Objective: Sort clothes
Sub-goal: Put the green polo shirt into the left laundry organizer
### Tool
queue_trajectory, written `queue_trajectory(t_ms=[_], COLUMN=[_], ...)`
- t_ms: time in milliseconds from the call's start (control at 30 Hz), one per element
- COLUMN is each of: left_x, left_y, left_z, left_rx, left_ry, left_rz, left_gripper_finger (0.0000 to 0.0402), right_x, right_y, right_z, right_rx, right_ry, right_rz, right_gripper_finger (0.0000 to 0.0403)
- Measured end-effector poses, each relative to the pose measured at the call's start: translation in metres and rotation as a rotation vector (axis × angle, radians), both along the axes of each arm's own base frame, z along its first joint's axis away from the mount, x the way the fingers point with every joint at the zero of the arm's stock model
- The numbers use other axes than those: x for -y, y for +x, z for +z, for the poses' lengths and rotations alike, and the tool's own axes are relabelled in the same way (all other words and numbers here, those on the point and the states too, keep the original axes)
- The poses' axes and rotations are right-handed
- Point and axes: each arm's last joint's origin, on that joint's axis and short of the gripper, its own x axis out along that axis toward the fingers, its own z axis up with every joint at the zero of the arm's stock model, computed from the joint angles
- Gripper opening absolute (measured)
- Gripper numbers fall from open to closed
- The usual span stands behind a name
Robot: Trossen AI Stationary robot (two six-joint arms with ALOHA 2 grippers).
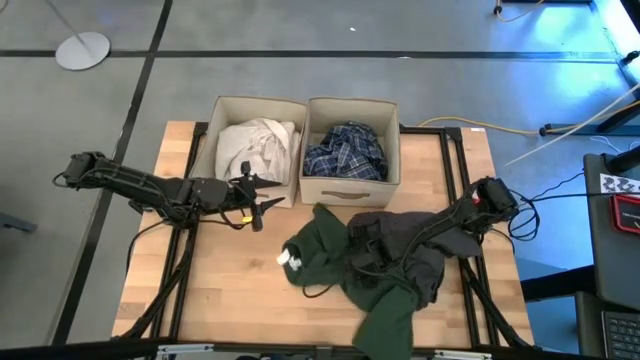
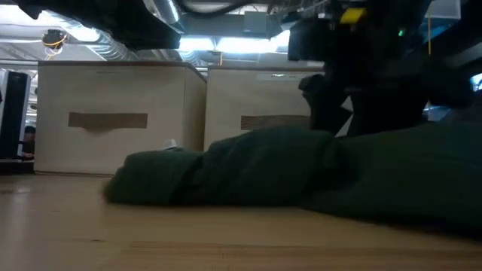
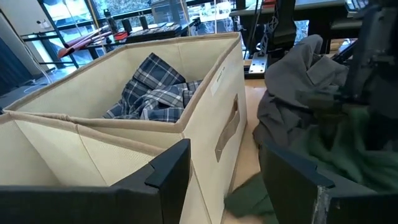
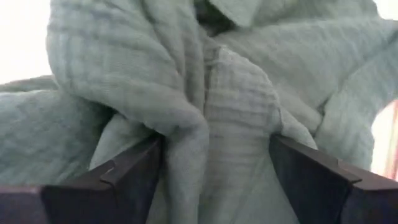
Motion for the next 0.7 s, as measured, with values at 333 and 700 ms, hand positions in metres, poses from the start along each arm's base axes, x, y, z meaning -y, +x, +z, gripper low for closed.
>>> queue_trajectory(t_ms=[333,700], left_x=[0.0,0.0], left_y=[0.0,0.0], left_z=[0.0,0.0], left_rx=[-0.002,-0.003], left_ry=[0.002,-0.002], left_rz=[0.0,0.001], left_gripper_finger=[0.018,0.018], right_x=[0.029,0.043], right_y=[0.019,0.028], right_z=[-0.03,-0.037], right_rx=[-0.072,-0.064], right_ry=[-0.011,0.077], right_rz=[-0.048,-0.068], right_gripper_finger=[0.0279,0.0054])
